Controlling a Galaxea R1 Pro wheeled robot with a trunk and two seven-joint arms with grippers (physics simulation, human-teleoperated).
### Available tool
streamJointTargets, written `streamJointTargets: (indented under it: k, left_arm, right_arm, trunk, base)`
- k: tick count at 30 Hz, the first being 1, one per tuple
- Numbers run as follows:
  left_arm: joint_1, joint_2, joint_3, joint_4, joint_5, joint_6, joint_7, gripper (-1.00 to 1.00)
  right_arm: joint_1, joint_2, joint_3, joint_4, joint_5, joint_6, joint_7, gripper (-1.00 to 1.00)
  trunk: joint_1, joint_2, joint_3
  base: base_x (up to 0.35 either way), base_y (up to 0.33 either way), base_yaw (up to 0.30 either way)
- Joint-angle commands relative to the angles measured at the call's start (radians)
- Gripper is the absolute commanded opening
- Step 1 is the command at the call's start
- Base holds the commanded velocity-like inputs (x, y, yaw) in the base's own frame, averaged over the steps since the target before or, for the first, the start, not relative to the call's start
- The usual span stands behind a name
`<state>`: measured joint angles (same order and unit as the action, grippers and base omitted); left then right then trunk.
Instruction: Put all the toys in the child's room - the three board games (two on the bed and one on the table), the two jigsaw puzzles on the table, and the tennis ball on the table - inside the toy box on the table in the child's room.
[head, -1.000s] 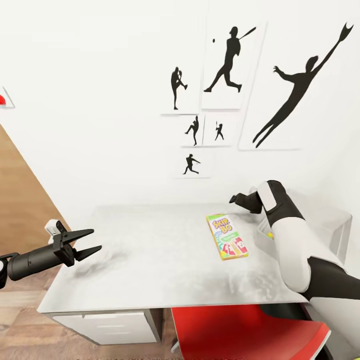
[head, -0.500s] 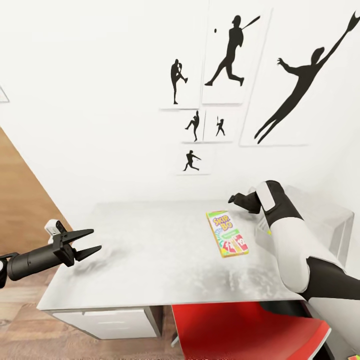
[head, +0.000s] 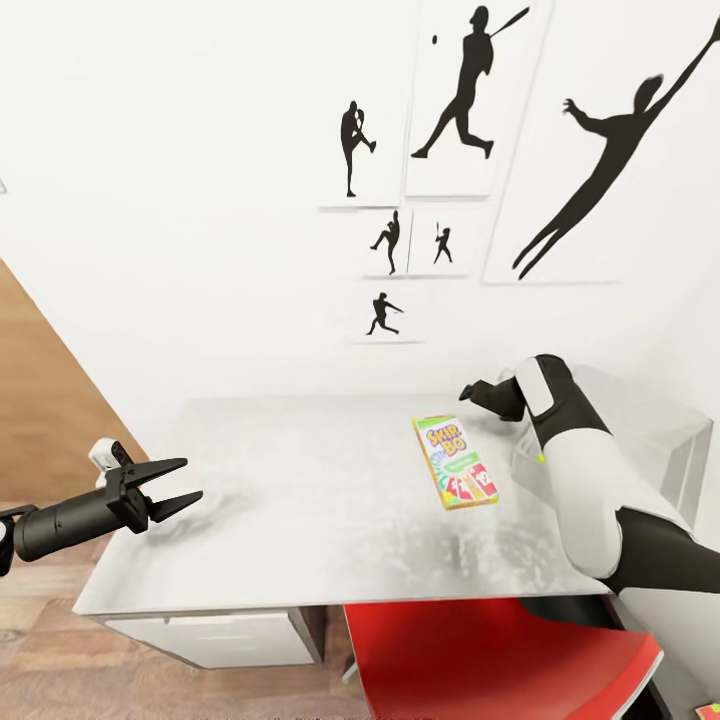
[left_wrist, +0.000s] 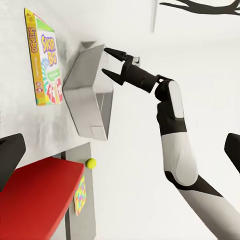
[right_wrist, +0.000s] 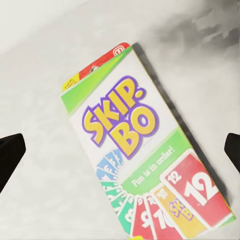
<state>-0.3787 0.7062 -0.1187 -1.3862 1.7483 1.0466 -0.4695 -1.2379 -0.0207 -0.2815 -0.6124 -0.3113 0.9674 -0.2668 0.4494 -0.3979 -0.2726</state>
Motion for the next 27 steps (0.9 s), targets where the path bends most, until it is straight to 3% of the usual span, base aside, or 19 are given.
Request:
streamJointTargets:
  k: [1, 27]
  left_arm:
    - [-0.002, 0.001, -0.002, 0.001, -0.005, 0.001, -0.009, 1.00]
    - [-0.002, 0.002, -0.002, 0.002, -0.008, 0.001, -0.009, 1.00]
  right_arm:
    - [-0.005, 0.000, -0.001, 0.000, -0.010, 0.002, -0.009, 1.00]
    - [-0.021, -0.001, 0.001, 0.006, -0.009, -0.003, -0.008, 1.00]
  trunk:
    - [0.001, -0.002, -0.004]
    - [0.001, -0.002, -0.047]
  base:
    - [0.000, 0.000, 0.000]
    - [0.000, 0.000, 0.000]
